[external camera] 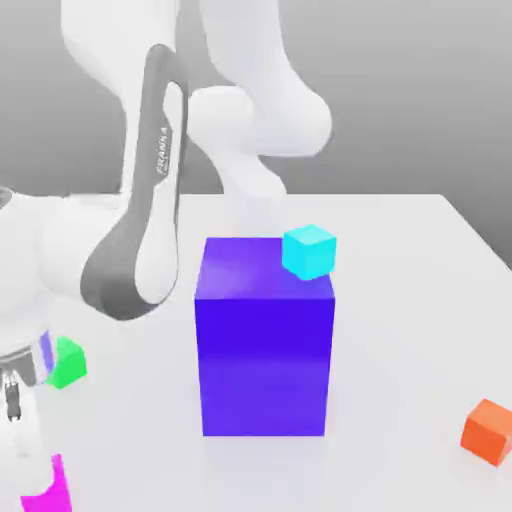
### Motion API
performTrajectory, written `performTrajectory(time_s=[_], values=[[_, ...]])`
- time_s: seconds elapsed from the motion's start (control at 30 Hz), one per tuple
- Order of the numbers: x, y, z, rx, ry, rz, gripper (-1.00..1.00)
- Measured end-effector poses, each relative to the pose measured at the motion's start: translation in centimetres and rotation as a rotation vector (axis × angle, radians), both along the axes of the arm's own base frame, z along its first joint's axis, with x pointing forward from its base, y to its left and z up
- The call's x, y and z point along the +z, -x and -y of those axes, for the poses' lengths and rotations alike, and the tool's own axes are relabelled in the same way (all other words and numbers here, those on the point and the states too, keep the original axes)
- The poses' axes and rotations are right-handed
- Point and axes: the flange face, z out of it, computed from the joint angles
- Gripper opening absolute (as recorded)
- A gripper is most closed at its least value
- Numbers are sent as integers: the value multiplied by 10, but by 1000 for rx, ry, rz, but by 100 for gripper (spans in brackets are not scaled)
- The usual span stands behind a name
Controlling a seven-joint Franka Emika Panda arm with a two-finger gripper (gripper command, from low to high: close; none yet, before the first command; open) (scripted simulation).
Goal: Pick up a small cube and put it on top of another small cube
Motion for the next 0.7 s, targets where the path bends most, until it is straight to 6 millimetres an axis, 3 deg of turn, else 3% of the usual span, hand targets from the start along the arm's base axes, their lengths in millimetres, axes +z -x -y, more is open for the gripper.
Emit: performTrajectory(time_s=[0.03, 0.23, 0.3, 0.4, 0.5, 0.7], values=[[-12, 1, 0, -1, 0, -1, -100], [-18, 1, 0, -2, 0, 0, -100], [-4, 0, 0, -2, 0, 0, -100], [35, 1, 0, -2, 0, 0, -100], [58, 35, 20, 43, 17, -10, -100], [85, 129, 53, 154, 30, -24, -100]])
